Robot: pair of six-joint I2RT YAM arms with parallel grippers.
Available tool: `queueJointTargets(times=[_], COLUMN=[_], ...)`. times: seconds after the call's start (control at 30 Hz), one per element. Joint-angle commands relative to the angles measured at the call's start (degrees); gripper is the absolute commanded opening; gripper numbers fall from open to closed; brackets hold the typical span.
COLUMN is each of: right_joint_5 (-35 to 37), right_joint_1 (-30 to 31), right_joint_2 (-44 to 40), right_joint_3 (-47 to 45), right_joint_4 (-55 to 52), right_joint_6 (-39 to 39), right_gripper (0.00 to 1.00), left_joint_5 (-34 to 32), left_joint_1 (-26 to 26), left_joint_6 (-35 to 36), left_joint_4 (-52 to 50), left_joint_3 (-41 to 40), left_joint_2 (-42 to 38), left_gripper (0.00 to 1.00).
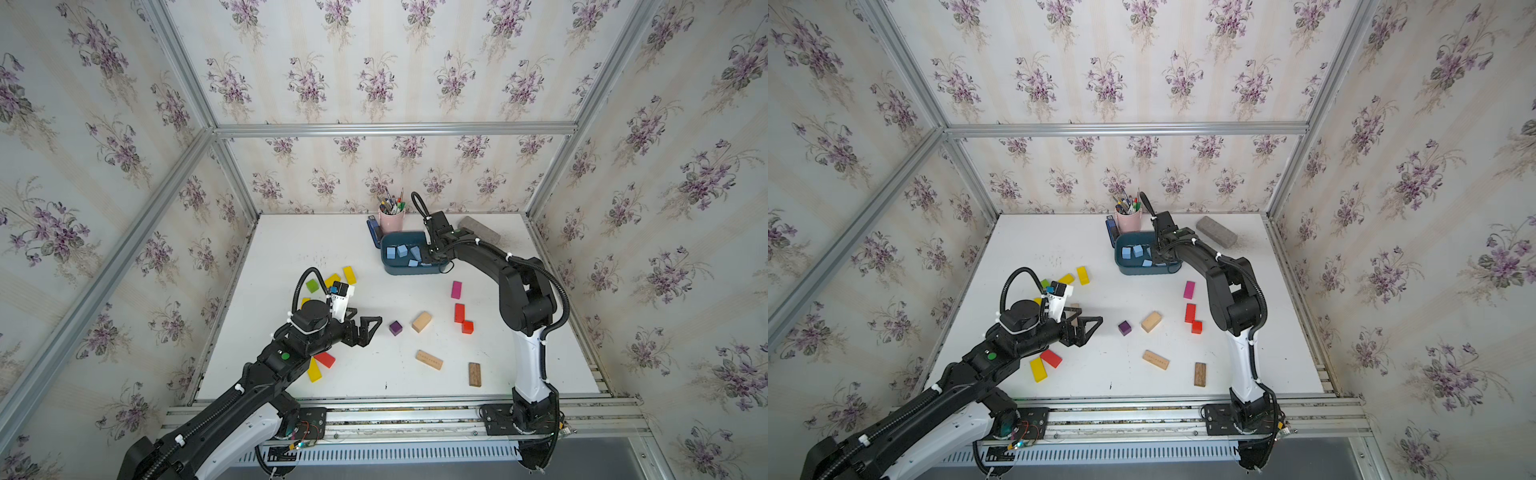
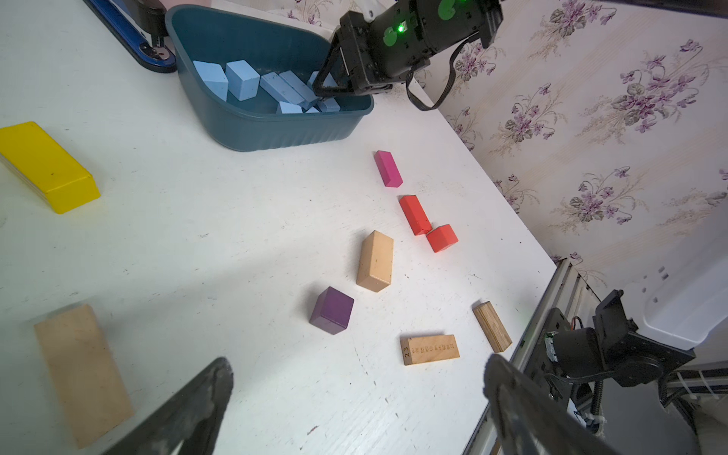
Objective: Pick out the blue building blocks
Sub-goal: Place the building block in the storage box, then reset both arms
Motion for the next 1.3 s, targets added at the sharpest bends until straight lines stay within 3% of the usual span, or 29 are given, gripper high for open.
queueJointTargets(times=[0.0, 0.13, 0.7, 1.0, 1.13, 1.27], right_joint_5=[-0.6, -0.9, -3.9, -5.2, -5.1, -3.0], right_joint_1=[-0.4, -0.5, -0.5, -0.5, -0.6, -0.6], right_joint_2=[1.3, 2.1, -2.3, -22.6, -34.7, -47.4], right_joint_3=[0.4, 0.3, -0.1, -13.6, -25.7, -38.7], right_joint_4=[0.0, -0.1, 0.1, 10.1, 17.6, 25.5], right_joint_6=[0.7, 0.9, 1.6, 0.9, 1.5, 2.8], right_gripper=[0.18, 0.21, 0.58, 0.81, 0.97, 1.00], left_joint_5=[0.9, 1.0, -1.0, -11.4, -20.8, -32.5], left_joint_1=[0.0, 0.0, 0.0, 0.0, 0.1, 0.1], left_joint_6=[1.1, 1.0, 0.3, 4.5, 6.8, 11.0], left_joint_4=[2.0, 2.2, 2.4, -0.5, -0.9, -0.5], left_joint_3=[0.6, 0.7, 0.9, 3.7, 4.5, 4.6], left_joint_2=[0.3, 0.9, 1.5, -0.1, -1.3, -1.8], left_gripper=[0.99, 0.99, 0.99, 0.99, 0.99, 0.99])
